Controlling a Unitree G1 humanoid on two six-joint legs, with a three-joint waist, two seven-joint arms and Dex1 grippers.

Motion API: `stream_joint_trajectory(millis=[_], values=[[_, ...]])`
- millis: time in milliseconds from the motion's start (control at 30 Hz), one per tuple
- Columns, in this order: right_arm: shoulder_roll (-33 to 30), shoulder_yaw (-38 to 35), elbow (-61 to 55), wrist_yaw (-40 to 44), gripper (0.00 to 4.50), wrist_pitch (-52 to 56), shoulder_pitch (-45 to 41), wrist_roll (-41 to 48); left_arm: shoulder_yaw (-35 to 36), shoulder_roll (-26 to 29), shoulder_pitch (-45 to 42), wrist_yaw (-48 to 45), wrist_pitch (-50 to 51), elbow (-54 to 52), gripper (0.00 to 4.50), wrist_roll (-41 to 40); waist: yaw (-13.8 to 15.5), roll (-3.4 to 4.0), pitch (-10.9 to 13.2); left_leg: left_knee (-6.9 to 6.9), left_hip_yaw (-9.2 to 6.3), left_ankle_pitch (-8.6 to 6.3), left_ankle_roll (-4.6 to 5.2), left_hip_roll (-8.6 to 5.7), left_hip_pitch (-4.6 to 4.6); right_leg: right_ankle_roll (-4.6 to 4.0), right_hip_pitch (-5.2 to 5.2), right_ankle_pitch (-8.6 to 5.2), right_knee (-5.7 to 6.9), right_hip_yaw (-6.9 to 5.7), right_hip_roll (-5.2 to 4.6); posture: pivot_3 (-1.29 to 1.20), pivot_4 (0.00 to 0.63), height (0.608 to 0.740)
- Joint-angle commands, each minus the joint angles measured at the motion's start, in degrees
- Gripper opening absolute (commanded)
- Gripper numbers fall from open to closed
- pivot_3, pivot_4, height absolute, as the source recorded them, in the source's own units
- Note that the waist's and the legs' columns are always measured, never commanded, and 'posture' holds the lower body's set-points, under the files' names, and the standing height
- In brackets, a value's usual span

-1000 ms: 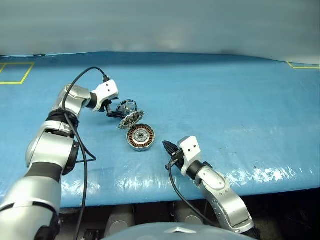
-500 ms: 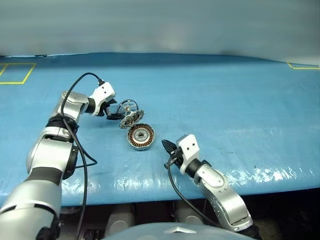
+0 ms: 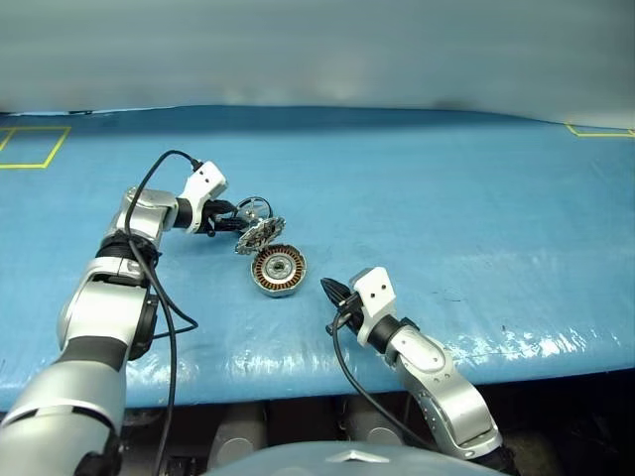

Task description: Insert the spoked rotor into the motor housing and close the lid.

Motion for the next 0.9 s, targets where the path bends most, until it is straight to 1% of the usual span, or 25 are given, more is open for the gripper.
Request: stream_joint_trajectory(millis=[33, 333, 600, 900], values=[[0.1, -0.1, -0.7, 0.3, 0.00, -0.4, -0.4, 0.1, 1.6, -0.1, 0.0, 0.3, 1.9, -3.0, 2.93, -1.6, 0.0, 0.00, 0.0, 0.00, 0.00, 0.00, 0.00, 0.00, 0.00, 0.00, 0.00, 0.00, 0.00, 0.00, 0.00, 0.00, 0.150, 0.740], [0.0, 0.0, -0.4, 0.5, 0.00, -0.2, -0.8, 0.0, 1.9, -0.9, 1.8, 0.3, 5.8, -5.9, 2.93, -2.5, 0.0, 0.00, 0.0, 0.01, 0.00, 0.00, 0.00, 0.00, 0.00, 0.00, 0.00, 0.00, 0.00, 0.00, -0.01, 0.00, 0.150, 0.740], [0.1, 0.2, 0.2, 0.9, 0.00, -0.3, -1.3, -0.1, 2.1, -2.3, 2.7, 3.0, 10.6, -7.6, 2.93, -3.2, 0.0, -0.01, 0.0, 0.02, -0.01, 0.00, 0.00, 0.00, 0.01, 0.01, 0.02, 0.00, 0.00, 0.00, 0.00, 0.00, 0.150, 0.740], [0.2, 0.2, 0.5, 0.9, 0.00, -0.4, -1.5, -0.2, 2.7, -3.9, 2.1, 10.1, 12.1, -5.4, 2.93, -1.8, 0.1, -0.01, 0.0, 0.05, -0.01, 0.00, 0.00, 0.00, 0.19, 0.09, 0.21, -0.02, 0.01, 0.00, 0.00, 0.00, 0.150, 0.740]])
